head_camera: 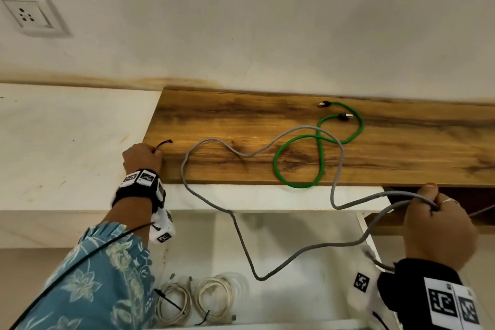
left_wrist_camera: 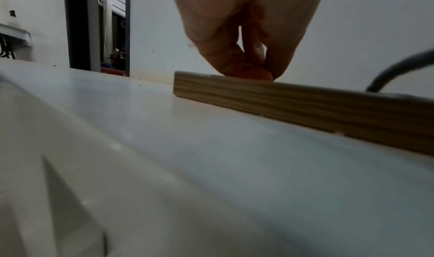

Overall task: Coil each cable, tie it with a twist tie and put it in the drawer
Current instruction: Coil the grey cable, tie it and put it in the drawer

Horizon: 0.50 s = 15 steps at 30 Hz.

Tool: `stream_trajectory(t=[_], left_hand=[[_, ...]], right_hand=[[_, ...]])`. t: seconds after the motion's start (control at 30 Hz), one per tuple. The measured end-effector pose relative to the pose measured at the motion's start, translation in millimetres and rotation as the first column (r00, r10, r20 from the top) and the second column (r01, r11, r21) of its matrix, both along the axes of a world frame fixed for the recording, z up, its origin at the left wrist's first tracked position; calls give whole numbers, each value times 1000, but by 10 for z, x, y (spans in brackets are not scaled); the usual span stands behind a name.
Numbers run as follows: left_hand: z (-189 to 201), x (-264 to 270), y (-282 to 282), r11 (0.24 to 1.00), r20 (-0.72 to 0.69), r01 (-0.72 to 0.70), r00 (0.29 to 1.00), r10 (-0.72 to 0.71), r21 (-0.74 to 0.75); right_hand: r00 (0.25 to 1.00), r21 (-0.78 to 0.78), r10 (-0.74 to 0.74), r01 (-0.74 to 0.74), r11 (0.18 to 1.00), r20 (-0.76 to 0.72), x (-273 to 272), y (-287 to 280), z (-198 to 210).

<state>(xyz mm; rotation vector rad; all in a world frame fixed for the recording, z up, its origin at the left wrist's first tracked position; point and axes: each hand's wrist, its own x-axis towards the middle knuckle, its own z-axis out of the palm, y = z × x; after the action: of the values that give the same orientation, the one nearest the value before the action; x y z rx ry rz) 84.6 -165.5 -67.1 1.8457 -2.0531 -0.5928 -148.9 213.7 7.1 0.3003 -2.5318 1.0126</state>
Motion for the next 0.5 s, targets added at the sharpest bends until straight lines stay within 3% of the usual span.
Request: stream_trajectory(t=[0.5], left_hand=[[49,9,75,998,23,57,998,-57,8]], right_hand=[[997,97,-6,-1,995,73,85,-115,41]])
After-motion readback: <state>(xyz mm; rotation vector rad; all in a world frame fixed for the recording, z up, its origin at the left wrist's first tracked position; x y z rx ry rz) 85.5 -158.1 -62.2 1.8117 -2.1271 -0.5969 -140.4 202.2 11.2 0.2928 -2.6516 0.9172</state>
